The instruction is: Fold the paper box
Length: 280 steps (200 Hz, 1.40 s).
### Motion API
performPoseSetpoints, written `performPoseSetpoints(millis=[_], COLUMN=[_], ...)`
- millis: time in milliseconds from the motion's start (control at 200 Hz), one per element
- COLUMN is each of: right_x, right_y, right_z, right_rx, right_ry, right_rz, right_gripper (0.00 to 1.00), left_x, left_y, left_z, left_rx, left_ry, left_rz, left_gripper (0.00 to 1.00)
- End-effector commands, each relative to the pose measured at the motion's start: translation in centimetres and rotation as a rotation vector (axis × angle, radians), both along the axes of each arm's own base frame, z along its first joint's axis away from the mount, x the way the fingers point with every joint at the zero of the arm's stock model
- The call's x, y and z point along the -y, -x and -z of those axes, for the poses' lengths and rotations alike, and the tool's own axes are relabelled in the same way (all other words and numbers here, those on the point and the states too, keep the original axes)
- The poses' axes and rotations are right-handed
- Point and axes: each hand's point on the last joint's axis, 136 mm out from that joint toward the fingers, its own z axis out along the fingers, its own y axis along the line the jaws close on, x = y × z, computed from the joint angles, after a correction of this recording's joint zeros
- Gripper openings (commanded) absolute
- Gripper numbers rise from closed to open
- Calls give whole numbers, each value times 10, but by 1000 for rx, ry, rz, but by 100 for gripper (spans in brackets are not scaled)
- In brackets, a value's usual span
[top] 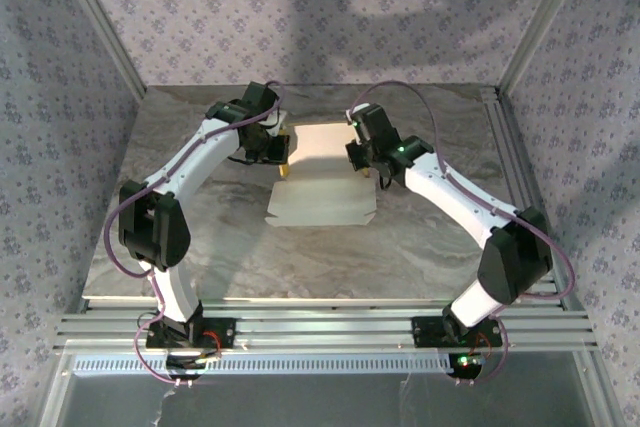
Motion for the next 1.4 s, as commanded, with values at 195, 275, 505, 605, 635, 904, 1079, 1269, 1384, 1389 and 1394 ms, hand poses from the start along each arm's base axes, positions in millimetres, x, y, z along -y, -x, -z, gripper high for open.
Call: performPoseSetpoints(millis=[195, 275, 505, 605, 635, 904, 1079, 1269, 1384, 1389, 1394], right_x=[-9, -8, -9, -12, -12, -9, 4, 16, 15, 15, 15], right_y=[1, 0, -4, -6, -8, -14, -19, -20, -20, -19, -19], right_z=[-6, -6, -3, -2, -1, -2, -1, 2, 0, 0, 0], right_rx=[2, 2, -15, -25, -26, -19, -9, -9, 4, 5, 3], right_ry=[23, 28, 27, 24, 23, 30, 108, 264, 333, 335, 337], right_rz=[-20, -16, -5, -4, -4, 35, 115, 167, 182, 183, 181], right_gripper=[0, 0, 4, 14, 15, 1, 0, 0, 0, 0, 0], left_x=[16, 16, 19, 19, 19, 17, 13, 11, 10, 10, 10], left_y=[7, 7, 8, 8, 8, 9, 10, 10, 9, 9, 9], left_z=[-18, -18, -19, -19, -19, -18, -17, -17, -16, -16, -16], left_rx=[25, 26, 26, 25, 25, 24, 27, 27, 27, 27, 27], left_ry=[33, 31, 31, 30, 29, 10, -21, -41, -50, -50, -51], left_rz=[34, 34, 38, 39, 39, 34, 26, 17, 9, 9, 9], left_gripper=[0, 0, 0, 0, 0, 0, 0, 0, 0, 0, 0])
